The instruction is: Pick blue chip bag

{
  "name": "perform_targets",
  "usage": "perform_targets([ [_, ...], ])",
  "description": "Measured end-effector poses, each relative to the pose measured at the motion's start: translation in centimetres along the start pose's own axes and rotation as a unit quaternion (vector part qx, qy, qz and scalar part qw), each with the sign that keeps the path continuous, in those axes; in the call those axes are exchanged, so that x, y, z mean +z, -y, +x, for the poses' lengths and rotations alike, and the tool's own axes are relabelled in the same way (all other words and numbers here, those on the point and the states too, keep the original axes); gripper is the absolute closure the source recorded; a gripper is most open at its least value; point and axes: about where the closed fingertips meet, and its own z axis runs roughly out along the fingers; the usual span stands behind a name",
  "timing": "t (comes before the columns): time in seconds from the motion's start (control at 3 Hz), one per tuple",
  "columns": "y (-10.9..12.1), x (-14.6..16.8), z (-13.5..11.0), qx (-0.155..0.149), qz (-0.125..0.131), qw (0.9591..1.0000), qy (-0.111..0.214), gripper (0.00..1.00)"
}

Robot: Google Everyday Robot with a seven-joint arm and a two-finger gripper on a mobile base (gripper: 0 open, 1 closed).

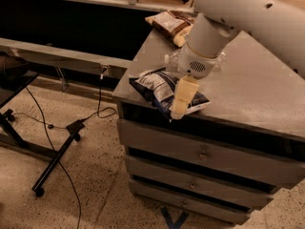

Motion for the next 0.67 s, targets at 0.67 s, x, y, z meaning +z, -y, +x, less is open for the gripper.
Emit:
perform_targets([
  [0.67,-0.04,0.15,-0.18,-0.002,0.0,1.0,0.0,0.43],
])
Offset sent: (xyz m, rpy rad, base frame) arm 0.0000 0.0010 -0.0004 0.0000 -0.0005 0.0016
